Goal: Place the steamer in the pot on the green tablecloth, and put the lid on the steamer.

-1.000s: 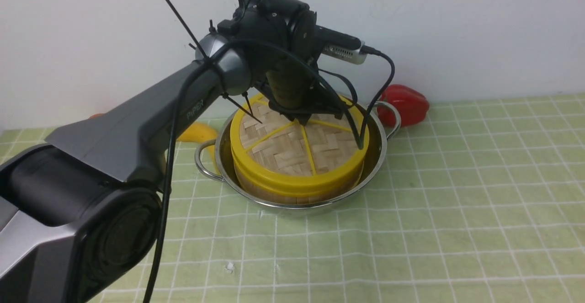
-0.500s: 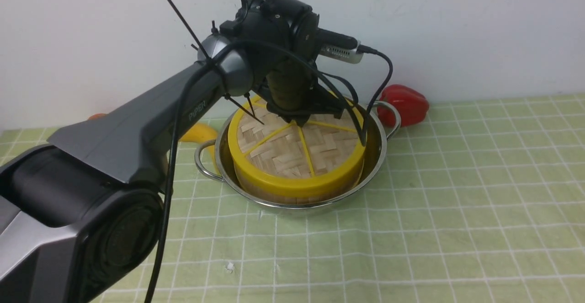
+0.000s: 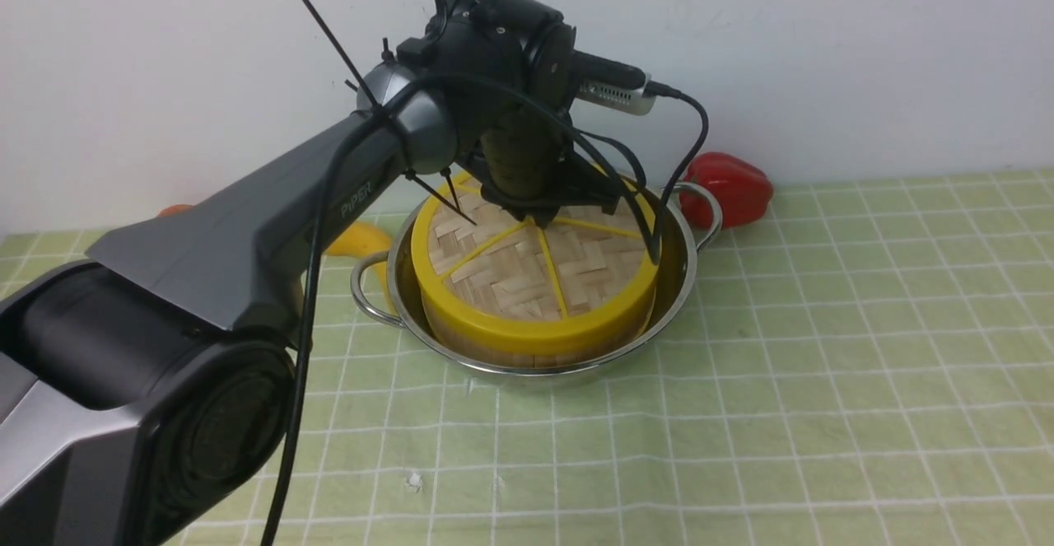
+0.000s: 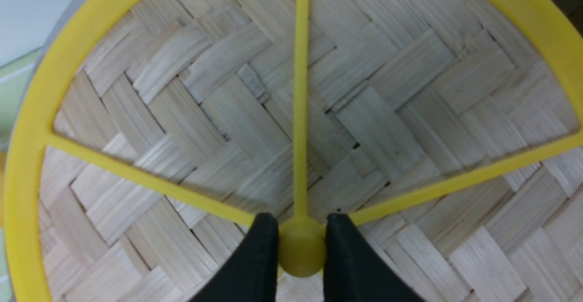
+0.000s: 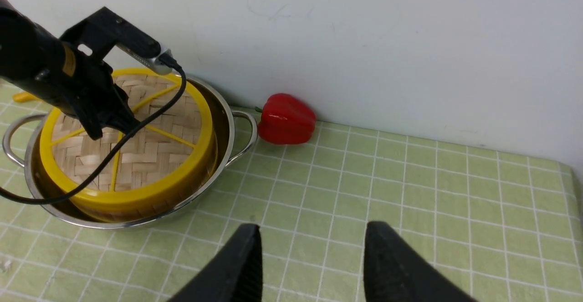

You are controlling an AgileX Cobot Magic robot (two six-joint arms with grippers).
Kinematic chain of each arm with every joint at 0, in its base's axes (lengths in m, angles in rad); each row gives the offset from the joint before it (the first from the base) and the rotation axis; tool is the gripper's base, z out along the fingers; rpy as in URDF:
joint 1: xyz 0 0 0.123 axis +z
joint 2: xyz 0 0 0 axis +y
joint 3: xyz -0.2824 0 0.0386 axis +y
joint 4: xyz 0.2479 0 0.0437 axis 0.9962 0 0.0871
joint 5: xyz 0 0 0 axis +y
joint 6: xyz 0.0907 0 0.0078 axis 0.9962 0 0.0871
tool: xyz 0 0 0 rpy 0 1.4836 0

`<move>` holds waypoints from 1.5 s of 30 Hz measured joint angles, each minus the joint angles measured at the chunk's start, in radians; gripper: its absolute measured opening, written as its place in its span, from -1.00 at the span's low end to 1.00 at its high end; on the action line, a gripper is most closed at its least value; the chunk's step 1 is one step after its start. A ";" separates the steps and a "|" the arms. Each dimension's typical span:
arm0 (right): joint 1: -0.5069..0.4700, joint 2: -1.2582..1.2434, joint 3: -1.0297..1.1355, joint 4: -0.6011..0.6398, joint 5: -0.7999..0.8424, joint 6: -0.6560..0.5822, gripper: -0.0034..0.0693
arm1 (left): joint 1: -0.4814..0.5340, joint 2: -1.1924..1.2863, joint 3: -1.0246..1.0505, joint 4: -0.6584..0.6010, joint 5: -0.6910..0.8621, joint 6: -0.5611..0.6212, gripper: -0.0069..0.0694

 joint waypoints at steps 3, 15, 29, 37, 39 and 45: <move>0.000 0.000 0.000 0.000 0.000 0.000 -0.01 | 0.000 0.000 0.000 0.000 -0.001 0.000 -0.48; 0.000 -0.002 0.006 0.000 -0.001 -0.055 -0.01 | 0.000 -0.049 0.000 0.018 0.009 0.006 0.76; 0.000 -0.396 0.589 -0.004 -0.289 -0.075 -0.55 | 0.000 -0.361 0.000 0.130 0.083 0.007 -0.72; 0.000 -0.583 0.858 -0.017 -0.335 -0.052 -0.92 | 0.000 -0.586 0.167 -0.037 0.083 0.068 -0.88; 0.000 -0.607 0.876 -0.019 -0.330 -0.051 -0.95 | 0.000 -0.713 0.307 -0.025 0.083 0.072 -0.88; 0.000 -0.610 0.876 -0.016 -0.333 -0.050 -0.95 | 0.000 -0.979 0.675 -0.005 0.067 0.058 -0.88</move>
